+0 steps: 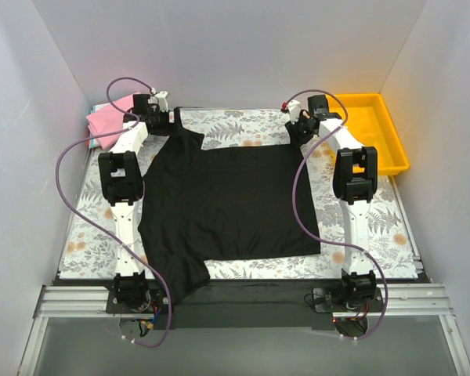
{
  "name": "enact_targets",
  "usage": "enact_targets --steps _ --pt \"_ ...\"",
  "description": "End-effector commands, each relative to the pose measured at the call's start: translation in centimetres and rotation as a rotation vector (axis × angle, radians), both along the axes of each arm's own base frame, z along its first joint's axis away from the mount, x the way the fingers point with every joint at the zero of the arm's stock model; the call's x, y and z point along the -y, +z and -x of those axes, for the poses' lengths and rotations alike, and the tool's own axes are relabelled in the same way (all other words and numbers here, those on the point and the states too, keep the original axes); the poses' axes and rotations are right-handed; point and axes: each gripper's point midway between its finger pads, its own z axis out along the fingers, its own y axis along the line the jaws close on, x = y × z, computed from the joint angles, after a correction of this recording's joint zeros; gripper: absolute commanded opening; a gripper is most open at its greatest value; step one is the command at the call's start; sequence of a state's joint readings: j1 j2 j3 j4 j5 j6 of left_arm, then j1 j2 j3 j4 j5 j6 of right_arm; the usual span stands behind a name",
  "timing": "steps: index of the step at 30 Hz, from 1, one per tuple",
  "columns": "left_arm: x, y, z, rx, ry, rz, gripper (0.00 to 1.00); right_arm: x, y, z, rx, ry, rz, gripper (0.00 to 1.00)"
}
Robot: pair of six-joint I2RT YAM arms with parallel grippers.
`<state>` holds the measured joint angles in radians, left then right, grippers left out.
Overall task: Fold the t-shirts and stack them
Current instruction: Fold the tshirt
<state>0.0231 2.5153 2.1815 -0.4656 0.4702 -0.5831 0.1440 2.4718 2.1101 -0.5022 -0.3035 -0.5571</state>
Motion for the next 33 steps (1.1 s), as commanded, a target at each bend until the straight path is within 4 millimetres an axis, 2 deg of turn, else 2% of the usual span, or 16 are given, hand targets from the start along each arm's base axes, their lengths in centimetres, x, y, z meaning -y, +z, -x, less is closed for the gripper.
enact_targets --steps 1,2,3,4,5,14,20,21,24,26,28,29,30,31,32,33 --pt "-0.1 1.1 -1.2 0.052 0.006 -0.043 0.83 0.4 -0.5 1.0 -0.022 0.028 0.010 0.31" --pt "-0.5 0.5 -1.3 0.050 0.010 -0.056 0.83 0.2 -0.4 1.1 -0.022 0.034 0.008 0.28" --pt "1.3 0.2 -1.3 0.052 -0.005 -0.086 0.83 0.4 -0.4 1.0 -0.024 0.033 0.003 0.22" --pt "1.3 -0.1 -1.4 0.050 -0.001 -0.102 0.83 0.3 -0.3 1.1 -0.029 0.032 -0.001 0.06" --pt "1.4 -0.8 -1.4 0.044 -0.010 -0.122 0.83 0.4 -0.3 1.0 -0.029 0.032 -0.002 0.01" --pt "1.5 -2.6 -2.5 0.074 -0.004 -0.233 0.75 0.2 0.8 1.0 -0.019 0.036 -0.029 0.01" --pt "1.4 -2.9 -3.2 0.102 0.004 -0.258 0.60 0.3 1.2 0.8 -0.011 0.028 -0.027 0.01" --pt "1.3 -2.9 -3.4 0.108 0.014 -0.260 0.54 0.2 1.2 0.9 -0.011 0.029 -0.028 0.01" --pt "0.8 -2.0 -4.2 0.141 0.051 -0.270 0.40 0.2 1.5 0.9 -0.010 0.030 -0.032 0.01" --pt "0.8 -0.7 -4.5 0.169 0.062 -0.262 0.25 0.1 2.1 0.9 0.001 0.031 -0.035 0.01" --pt "1.2 0.8 -4.6 0.198 0.055 -0.238 0.10 0.1 3.1 0.8 0.016 0.034 -0.041 0.01" --pt "1.5 2.8 -4.8 0.242 0.053 -0.227 0.01 0.0 3.5 0.8 0.023 0.037 -0.046 0.01" --pt "1.8 4.1 -4.3 0.259 0.033 -0.216 0.00 0.2 4.3 0.9 0.032 0.037 -0.055 0.01" --pt "1.8 3.8 -3.8 0.259 0.031 -0.210 0.00 0.2 5.5 0.9 0.051 0.043 -0.064 0.01" --pt "2.0 6.6 -3.8 0.318 0.031 -0.197 0.00 0.2 6.4 1.1 0.062 0.047 -0.075 0.01" --pt "2.2 7.8 -3.0 0.343 0.016 -0.189 0.00 0.3 6.5 1.5 0.056 0.051 -0.079 0.01"
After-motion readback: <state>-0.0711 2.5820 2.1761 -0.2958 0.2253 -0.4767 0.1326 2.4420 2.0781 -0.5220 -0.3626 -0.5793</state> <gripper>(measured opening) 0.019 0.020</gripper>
